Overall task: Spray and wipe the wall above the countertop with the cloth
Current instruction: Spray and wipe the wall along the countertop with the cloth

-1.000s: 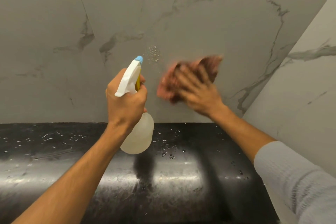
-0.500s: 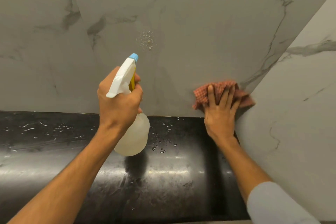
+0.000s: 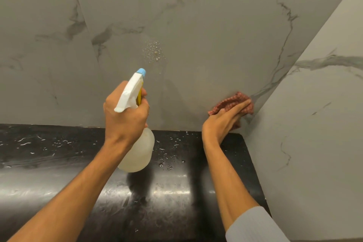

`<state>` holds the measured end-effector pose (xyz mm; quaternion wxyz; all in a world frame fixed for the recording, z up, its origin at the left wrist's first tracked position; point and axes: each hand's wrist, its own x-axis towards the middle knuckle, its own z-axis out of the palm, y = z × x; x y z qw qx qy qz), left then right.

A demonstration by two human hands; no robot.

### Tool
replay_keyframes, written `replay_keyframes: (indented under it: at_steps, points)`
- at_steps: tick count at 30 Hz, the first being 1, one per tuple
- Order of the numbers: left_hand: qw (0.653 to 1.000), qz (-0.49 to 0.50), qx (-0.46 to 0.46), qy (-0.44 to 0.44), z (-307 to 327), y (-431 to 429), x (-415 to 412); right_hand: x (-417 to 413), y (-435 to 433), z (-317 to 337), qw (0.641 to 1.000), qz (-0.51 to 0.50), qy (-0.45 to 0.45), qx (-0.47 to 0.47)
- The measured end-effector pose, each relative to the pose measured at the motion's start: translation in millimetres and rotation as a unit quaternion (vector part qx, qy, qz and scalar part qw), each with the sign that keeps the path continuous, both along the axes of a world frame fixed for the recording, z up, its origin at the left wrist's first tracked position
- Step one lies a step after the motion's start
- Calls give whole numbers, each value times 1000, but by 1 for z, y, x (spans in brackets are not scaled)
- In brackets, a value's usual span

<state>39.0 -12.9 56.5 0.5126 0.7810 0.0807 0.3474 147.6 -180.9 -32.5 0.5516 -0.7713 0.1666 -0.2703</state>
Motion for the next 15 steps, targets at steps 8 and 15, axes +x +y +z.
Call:
replay_keyframes:
  at_steps: [8,15]
  points:
    - [999,-31,16,5,-10,15,8,-26,15,-35,962,30,52,-268]
    - [998,-53,18,4,-21,36,8,-40,64,-23,991,48,88,-87]
